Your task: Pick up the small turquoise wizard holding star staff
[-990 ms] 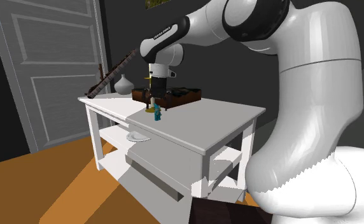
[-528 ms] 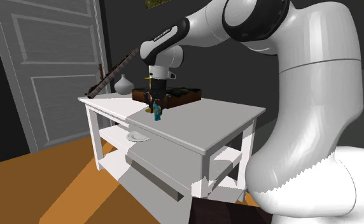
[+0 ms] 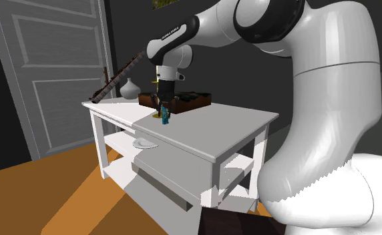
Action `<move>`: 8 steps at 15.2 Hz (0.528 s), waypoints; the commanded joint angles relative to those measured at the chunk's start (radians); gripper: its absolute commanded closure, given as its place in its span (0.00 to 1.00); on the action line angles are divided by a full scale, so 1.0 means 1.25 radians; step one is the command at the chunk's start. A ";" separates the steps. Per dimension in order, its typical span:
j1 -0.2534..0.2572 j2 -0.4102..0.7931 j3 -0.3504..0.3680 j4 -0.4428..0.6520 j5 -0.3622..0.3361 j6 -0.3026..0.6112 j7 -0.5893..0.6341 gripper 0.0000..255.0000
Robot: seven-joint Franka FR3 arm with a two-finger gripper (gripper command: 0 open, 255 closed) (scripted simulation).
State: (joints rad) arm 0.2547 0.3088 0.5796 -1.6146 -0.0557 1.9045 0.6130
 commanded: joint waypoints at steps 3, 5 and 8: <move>0.002 -0.003 0.002 0.036 0.002 -0.039 0.001 1.00; 0.003 -0.004 0.002 0.056 0.003 -0.060 0.002 1.00; 0.005 -0.005 0.004 0.088 0.003 -0.092 0.004 1.00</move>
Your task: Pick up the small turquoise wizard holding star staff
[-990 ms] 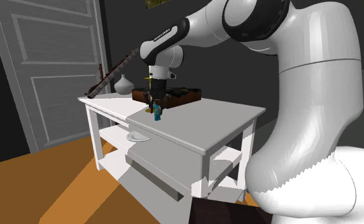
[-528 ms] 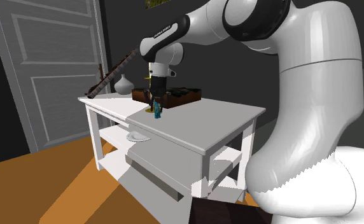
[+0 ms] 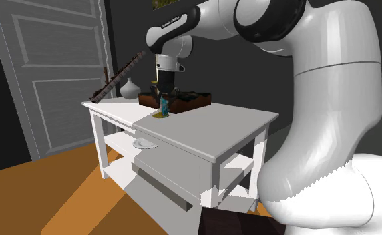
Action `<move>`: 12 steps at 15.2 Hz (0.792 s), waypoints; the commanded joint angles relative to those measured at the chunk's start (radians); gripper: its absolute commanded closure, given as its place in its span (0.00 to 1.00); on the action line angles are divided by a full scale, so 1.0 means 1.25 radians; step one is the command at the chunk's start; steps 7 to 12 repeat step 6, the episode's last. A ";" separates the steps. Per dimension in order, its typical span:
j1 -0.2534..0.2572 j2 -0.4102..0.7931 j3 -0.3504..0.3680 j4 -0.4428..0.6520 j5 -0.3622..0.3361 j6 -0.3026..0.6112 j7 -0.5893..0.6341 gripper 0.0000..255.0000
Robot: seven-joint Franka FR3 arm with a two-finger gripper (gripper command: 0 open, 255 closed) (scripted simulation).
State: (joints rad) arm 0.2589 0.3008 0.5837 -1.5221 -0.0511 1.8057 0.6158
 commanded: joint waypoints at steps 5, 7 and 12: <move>0.007 0.005 0.002 0.063 -0.002 -0.058 0.005 1.00; 0.007 0.005 0.002 0.063 -0.003 -0.058 0.005 1.00; 0.007 0.005 0.002 0.063 -0.003 -0.058 0.005 1.00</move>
